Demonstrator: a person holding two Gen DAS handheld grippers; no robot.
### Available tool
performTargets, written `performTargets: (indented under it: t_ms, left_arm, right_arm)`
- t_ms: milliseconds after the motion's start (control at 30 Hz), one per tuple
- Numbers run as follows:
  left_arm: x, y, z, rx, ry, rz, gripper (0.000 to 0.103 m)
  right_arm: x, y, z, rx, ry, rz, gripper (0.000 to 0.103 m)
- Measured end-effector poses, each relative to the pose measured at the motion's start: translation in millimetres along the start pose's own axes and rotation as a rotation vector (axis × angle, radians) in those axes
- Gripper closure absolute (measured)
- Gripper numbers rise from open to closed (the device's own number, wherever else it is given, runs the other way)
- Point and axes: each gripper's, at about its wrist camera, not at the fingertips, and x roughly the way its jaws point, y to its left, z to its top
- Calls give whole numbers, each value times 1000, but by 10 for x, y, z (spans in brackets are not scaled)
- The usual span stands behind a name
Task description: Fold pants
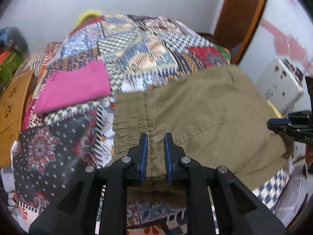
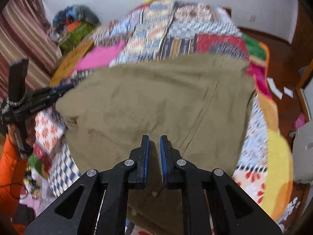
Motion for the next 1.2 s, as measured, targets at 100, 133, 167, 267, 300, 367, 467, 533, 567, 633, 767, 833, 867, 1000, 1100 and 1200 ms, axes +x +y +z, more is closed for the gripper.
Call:
performTargets:
  t_ms: [100, 133, 167, 267, 300, 367, 467, 533, 567, 633, 767, 833, 867, 1000, 1100, 1200]
  left_arm:
    - [105, 18, -195, 1, 50, -38, 85]
    - [113, 20, -237, -2, 52, -39, 83]
    - [125, 35, -285, -12, 49, -43, 82]
    - [119, 62, -358, -50, 36, -61, 81]
    - [122, 66, -373, -55, 36, -63, 80]
    - [119, 32, -415, -44, 33, -51, 79]
    - [107, -38, -451, 0, 26, -8, 74]
    - [108, -36, -464, 4, 27, 22, 62]
    - [105, -6, -454, -7, 30, 30, 60]
    - [91, 62, -436, -31, 38, 24, 51]
    - [60, 149, -492, -50, 39, 31, 40]
    - [61, 153, -525, -60, 39, 26, 40]
    - [46, 155, -545, -65, 34, 27, 39]
    - [18, 149, -564, -56, 20, 53, 33]
    - [12, 164, -569, -57, 30, 49, 33]
    - [8, 135, -577, -36, 34, 65, 33]
  right_arm:
    - [7, 2, -189, -31, 38, 8, 93]
    - [-9, -4, -224, -31, 41, 13, 93]
    - [-30, -14, -272, -30, 49, 18, 93]
    - [-82, -34, -354, -27, 62, 20, 93]
    - [-80, -14, -351, -32, 65, 16, 93]
    - [-118, -10, -412, -40, 70, 10, 90]
    - [-162, -69, -461, -27, 64, 11, 84]
    - [-194, -128, -469, -15, 65, -1, 78]
    - [-231, -155, -489, -10, 62, -11, 74]
    - [-281, -213, -527, -8, 66, -52, 72]
    - [-356, -403, -734, 34, 86, -79, 64]
    - [-395, -478, -800, 58, 89, -72, 62]
    - [-418, -506, -838, 67, 90, -76, 59]
    - [-485, -465, -828, 46, 84, -117, 59]
    - [-577, -429, -803, 12, 69, -164, 59]
    - [-694, -447, -767, 29, 31, -161, 59]
